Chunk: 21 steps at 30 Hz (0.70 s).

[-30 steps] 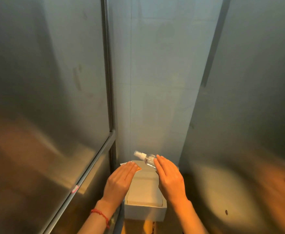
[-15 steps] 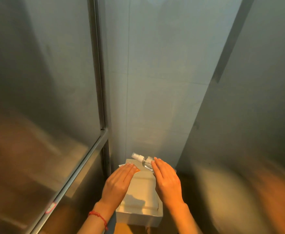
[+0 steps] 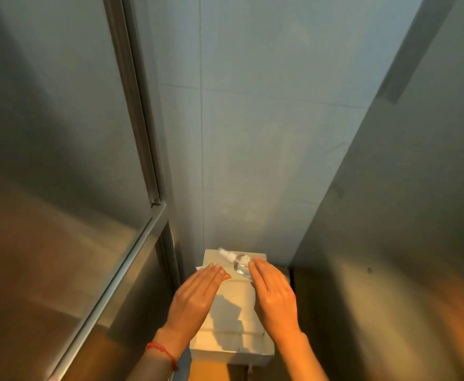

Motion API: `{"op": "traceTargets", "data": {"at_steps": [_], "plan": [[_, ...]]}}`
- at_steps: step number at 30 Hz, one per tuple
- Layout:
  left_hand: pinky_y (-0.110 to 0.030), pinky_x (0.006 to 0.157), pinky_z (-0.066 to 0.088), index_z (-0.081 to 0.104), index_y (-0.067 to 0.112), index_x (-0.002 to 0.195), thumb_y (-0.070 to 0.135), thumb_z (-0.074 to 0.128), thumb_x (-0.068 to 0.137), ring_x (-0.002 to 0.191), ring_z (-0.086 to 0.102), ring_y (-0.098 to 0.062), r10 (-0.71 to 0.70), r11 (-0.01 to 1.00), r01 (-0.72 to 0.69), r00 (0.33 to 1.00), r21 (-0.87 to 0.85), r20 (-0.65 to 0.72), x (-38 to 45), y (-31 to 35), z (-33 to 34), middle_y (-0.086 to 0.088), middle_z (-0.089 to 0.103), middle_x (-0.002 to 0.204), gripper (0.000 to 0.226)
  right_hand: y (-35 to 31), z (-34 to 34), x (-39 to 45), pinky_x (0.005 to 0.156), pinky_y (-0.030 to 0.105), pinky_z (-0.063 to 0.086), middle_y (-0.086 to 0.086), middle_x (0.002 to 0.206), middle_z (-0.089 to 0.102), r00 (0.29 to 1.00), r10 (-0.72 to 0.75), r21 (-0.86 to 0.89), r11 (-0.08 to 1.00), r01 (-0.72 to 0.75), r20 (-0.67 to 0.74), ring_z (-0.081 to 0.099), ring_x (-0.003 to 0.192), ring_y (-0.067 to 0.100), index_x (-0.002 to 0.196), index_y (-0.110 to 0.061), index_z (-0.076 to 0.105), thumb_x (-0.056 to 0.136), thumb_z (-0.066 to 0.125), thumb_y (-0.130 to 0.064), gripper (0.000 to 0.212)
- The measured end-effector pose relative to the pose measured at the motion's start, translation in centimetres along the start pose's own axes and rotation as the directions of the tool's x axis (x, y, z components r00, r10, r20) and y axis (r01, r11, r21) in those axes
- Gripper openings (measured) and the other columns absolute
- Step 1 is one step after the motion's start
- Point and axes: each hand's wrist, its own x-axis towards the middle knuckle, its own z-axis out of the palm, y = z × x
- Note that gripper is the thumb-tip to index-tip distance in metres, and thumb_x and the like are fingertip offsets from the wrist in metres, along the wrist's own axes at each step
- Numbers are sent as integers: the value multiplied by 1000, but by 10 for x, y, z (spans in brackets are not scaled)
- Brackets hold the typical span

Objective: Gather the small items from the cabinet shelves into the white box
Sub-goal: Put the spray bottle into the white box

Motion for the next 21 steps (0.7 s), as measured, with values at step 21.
{"op": "traceTargets", "data": {"at_steps": [21], "plan": [[-30,92,44,67,10,111,27,80,71,97,68,-19,3,1000,-1,997,-24,76,-40,-24,95,-8,71,104,46,24,108,-28,83,35,52,15,106,69,991,98,-11,995,-97,96,68,95,28,104,-2,71,37,90,6,70]]}}
